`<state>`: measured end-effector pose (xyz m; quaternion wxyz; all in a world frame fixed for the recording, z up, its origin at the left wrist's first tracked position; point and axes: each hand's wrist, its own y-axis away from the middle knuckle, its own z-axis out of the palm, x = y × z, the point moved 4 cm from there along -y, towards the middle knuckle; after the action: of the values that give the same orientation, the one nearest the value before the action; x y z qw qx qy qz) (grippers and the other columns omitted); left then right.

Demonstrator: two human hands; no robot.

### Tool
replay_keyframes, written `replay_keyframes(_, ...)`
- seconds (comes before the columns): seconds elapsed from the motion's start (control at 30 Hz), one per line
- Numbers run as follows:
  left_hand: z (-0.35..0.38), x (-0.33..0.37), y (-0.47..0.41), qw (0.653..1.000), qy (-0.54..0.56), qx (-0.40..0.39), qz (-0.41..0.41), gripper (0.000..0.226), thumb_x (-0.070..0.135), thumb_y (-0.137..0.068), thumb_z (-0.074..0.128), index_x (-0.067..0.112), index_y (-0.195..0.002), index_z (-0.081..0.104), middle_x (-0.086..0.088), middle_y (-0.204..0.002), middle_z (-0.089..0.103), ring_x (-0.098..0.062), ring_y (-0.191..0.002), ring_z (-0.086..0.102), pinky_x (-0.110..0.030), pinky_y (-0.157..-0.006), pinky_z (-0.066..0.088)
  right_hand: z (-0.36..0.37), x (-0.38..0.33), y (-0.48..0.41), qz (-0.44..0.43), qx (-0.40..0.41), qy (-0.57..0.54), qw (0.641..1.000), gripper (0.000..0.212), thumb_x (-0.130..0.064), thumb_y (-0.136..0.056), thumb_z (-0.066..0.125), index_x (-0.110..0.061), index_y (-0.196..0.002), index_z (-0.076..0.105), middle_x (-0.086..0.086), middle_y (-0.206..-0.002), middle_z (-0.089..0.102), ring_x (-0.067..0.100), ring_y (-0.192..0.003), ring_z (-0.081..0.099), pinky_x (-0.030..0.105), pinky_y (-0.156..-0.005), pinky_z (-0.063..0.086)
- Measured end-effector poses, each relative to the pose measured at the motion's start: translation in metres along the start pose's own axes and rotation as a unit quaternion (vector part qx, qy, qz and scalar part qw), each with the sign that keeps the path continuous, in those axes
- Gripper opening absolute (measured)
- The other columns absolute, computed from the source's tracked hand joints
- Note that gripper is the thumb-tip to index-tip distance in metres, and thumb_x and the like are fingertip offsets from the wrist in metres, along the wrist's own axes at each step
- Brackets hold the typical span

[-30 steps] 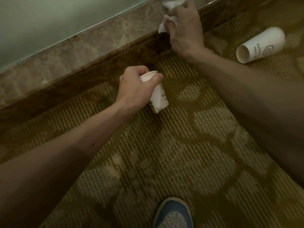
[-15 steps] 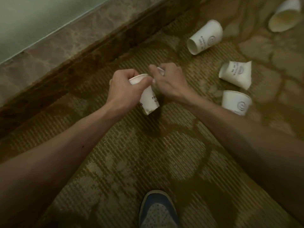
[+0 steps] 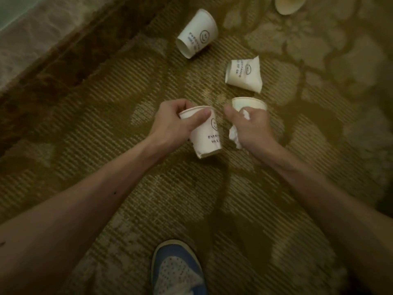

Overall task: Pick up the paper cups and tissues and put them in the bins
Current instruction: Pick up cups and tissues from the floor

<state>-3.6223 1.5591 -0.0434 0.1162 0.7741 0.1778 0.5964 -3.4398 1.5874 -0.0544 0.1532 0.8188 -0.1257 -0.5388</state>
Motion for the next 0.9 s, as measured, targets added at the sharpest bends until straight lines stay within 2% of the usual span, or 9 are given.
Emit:
replay_keyframes(0.13, 0.009, 0.000, 0.022, 0.998, -0.006, -0.067, 0.015, 0.018, 0.030, -0.088, 0.073, 0.015, -0.092, 0.064, -0.001, -0.085, 0.072, -0.013, -0.074, 0.071, -0.035, -0.058, 0.059, 0.009, 0.011, 0.025, 0.103, 0.035, -0.147, 0.983, 0.042, -0.046, -0.099, 0.049, -0.014, -0.074, 0.058, -0.008, -0.050, 0.062, 0.007, -0.048, 0.060, 0.022, -0.046, 0.045)
replay_keyframes(0.23, -0.009, 0.000, 0.044, 0.994, -0.046, -0.087, 0.049, 0.014, 0.035, -0.092, 0.067, 0.023, -0.098, 0.064, 0.002, -0.086, 0.073, -0.013, -0.075, 0.071, -0.037, -0.060, 0.060, 0.034, 0.001, 0.050, 0.189, -0.004, -0.260, 0.947, 0.045, -0.049, -0.102, 0.039, -0.009, -0.092, 0.057, -0.006, -0.055, 0.068, 0.005, -0.049, 0.066, 0.019, -0.043, 0.048)
replay_keyframes(0.3, -0.036, 0.001, 0.059, 0.991, -0.085, -0.079, 0.071, 0.017, 0.043, -0.091, 0.066, 0.028, -0.098, 0.064, 0.003, -0.080, 0.072, -0.009, -0.068, 0.068, -0.036, -0.057, 0.057, 0.058, -0.017, 0.067, 0.206, -0.085, -0.298, 0.928, 0.056, -0.055, -0.100, 0.036, -0.005, -0.105, 0.060, 0.005, -0.079, 0.076, 0.017, -0.072, 0.074, 0.032, -0.062, 0.059)
replay_keyframes(0.4, -0.091, 0.003, 0.087, 0.981, -0.169, -0.047, 0.079, 0.044, 0.067, -0.072, 0.066, 0.035, -0.101, 0.060, 0.006, -0.066, 0.069, -0.007, -0.054, 0.059, -0.031, -0.053, 0.049, 0.104, -0.052, 0.099, 0.199, -0.218, -0.317, 0.901, 0.071, -0.060, -0.097, 0.028, -0.001, -0.114, 0.064, 0.023, -0.108, 0.071, 0.036, -0.104, 0.068, 0.054, -0.097, 0.051)
replay_keyframes(0.57, -0.192, 0.007, 0.154, 0.955, -0.279, 0.024, 0.093, 0.070, 0.075, -0.063, 0.069, 0.050, -0.126, 0.050, 0.008, -0.086, 0.070, -0.003, -0.073, 0.062, -0.034, -0.067, 0.052, 0.189, -0.118, 0.170, 0.178, -0.407, -0.333, 0.832, 0.079, -0.059, -0.099, 0.018, 0.004, -0.114, 0.063, 0.026, -0.112, 0.069, 0.033, -0.107, 0.067, 0.038, -0.088, 0.056)
replay_keyframes(0.63, -0.232, 0.013, 0.183, 0.940, -0.327, 0.034, 0.090, 0.074, 0.072, -0.065, 0.069, 0.050, -0.133, 0.049, 0.014, -0.100, 0.070, 0.000, -0.085, 0.062, -0.029, -0.078, 0.051, 0.218, -0.147, 0.201, 0.172, -0.477, -0.345, 0.790, 0.081, -0.062, -0.098, 0.017, 0.004, -0.126, 0.056, 0.025, -0.117, 0.067, 0.031, -0.111, 0.065, 0.037, -0.094, 0.054)
replay_keyframes(0.7, -0.271, 0.018, 0.215, 0.926, -0.364, 0.046, 0.085, 0.071, 0.070, -0.068, 0.068, 0.047, -0.134, 0.054, 0.020, -0.101, 0.068, 0.005, -0.085, 0.058, -0.017, -0.074, 0.044, 0.247, -0.175, 0.230, 0.174, -0.533, -0.358, 0.747, 0.076, -0.059, -0.099, 0.019, 0.000, -0.140, 0.043, 0.028, -0.122, 0.063, 0.033, -0.116, 0.063, 0.042, -0.102, 0.047)
replay_keyframes(0.8, -0.330, 0.018, 0.271, 0.926, -0.350, 0.120, 0.078, 0.066, 0.067, -0.071, 0.064, 0.037, -0.129, 0.062, 0.031, -0.084, 0.063, 0.017, -0.075, 0.053, -0.008, -0.063, 0.038, 0.289, -0.212, 0.274, 0.190, -0.625, -0.337, 0.679, 0.063, -0.042, -0.102, 0.022, 0.006, -0.138, 0.042, 0.027, -0.126, 0.061, 0.026, -0.104, 0.065, 0.032, -0.089, 0.048)
replay_keyframes(0.9, -0.378, 0.011, 0.335, 0.934, -0.296, 0.188, 0.073, 0.045, 0.058, -0.075, 0.068, 0.039, -0.116, 0.068, 0.023, -0.092, 0.072, 0.007, -0.079, 0.064, -0.018, -0.065, 0.049, 0.325, -0.244, 0.322, 0.156, -0.718, -0.232, 0.638, 0.051, -0.015, -0.089, 0.033, 0.007, -0.133, 0.048, 0.024, -0.128, 0.061, 0.021, -0.090, 0.060, 0.029, -0.084, 0.050)
